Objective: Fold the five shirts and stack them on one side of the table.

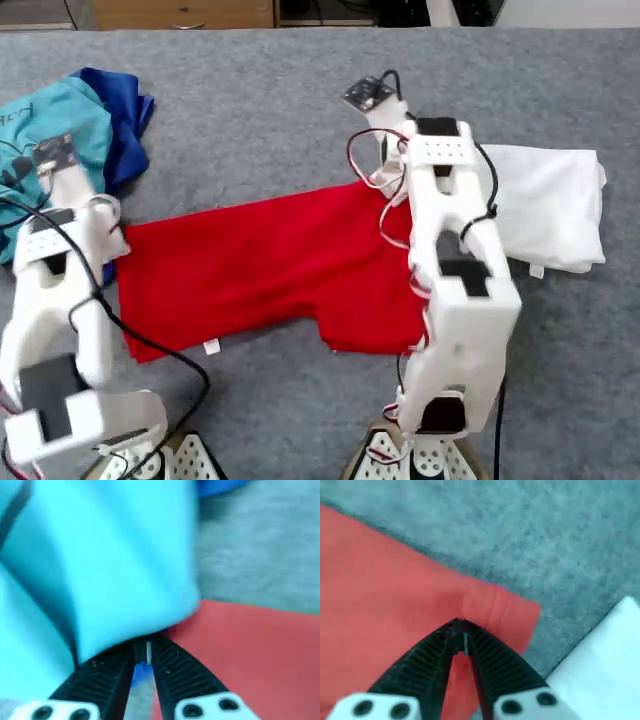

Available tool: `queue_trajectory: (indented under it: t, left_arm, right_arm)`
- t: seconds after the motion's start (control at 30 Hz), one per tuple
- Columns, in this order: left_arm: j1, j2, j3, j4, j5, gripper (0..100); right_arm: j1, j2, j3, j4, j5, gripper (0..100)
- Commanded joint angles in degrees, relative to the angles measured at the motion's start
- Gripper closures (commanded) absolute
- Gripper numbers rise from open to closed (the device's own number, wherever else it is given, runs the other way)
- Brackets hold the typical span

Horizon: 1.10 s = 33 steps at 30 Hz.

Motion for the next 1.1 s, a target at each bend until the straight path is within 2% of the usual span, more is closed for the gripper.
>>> queue_trajectory:
  t: [0.0, 0.17, 0.27, 0.47, 0.57, 0.67, 0.83, 1.07]
  left_arm:
    - [-2.1, 3.6, -2.2, -3.3, -3.8, 98]
    - [-2.0, 6.4, -3.4, -3.5, -4.7, 98]
    - [-2.1, 4.3, -4.0, -2.5, -4.7, 98]
    - [-1.2, -8.9, -6.2, 6.5, -4.8, 98]
    - [-0.2, -16.4, -4.4, 9.2, -5.0, 98]
    - [0.6, -22.1, -0.3, 10.7, -5.0, 98]
    - [0.5, -28.4, 10.1, 10.1, -5.1, 98]
    - [0.9, -29.2, 23.3, 0.9, -4.7, 98]
  right_arm:
    - [3.1, 4.9, -8.1, 1.1, -0.2, 99.6]
    - [2.2, 6.5, -19.1, 9.9, -0.5, 99.6]
    - [1.0, 6.5, -28.5, 19.2, -0.1, 99.6]
    - [-1.5, 6.5, -51.6, 38.5, 4.7, 99.6]
    - [-1.2, 3.5, -54.1, 38.8, 6.2, 99.6]
    - [-1.4, -5.2, -44.6, 38.8, 9.5, 99.6]
    - [-1.5, -26.8, -14.5, 37.5, 18.0, 99.6]
    - [2.2, -49.1, 28.9, 21.5, 21.9, 99.6]
